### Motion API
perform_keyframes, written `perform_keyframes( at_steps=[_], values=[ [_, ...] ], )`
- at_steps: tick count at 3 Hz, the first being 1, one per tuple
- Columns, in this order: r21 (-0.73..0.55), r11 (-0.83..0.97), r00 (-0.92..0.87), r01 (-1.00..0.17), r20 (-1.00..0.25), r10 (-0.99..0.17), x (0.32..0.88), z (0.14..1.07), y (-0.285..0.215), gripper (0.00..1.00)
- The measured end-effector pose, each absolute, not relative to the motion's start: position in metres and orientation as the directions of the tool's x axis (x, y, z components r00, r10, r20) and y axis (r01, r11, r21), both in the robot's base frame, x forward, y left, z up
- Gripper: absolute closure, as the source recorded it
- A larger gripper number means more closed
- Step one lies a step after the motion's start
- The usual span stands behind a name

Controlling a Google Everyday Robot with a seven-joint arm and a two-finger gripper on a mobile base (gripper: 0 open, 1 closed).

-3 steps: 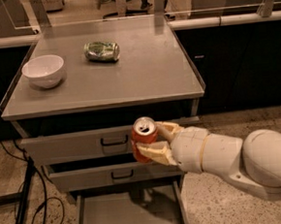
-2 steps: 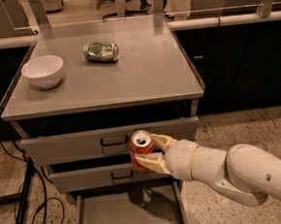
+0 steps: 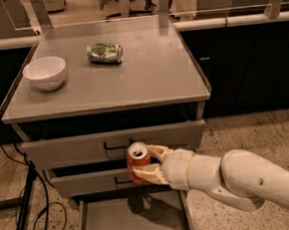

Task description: Place coke can into bottom drawer

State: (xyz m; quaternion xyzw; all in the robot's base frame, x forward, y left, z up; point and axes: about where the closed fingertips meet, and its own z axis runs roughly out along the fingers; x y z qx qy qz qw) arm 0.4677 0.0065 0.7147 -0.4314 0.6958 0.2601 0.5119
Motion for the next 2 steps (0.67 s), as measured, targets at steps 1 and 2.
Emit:
perform_keyframes(
  at_steps=[1, 2],
  values=[
    [-0.071, 0.425, -0.128, -0.902, -0.899, -0.420, 0.452, 0.657, 0.026, 1.00],
    [-0.088, 0.377, -0.131, -0.922, -0.846, -0.517, 0.433, 0.600, 0.033, 1.00]
  ],
)
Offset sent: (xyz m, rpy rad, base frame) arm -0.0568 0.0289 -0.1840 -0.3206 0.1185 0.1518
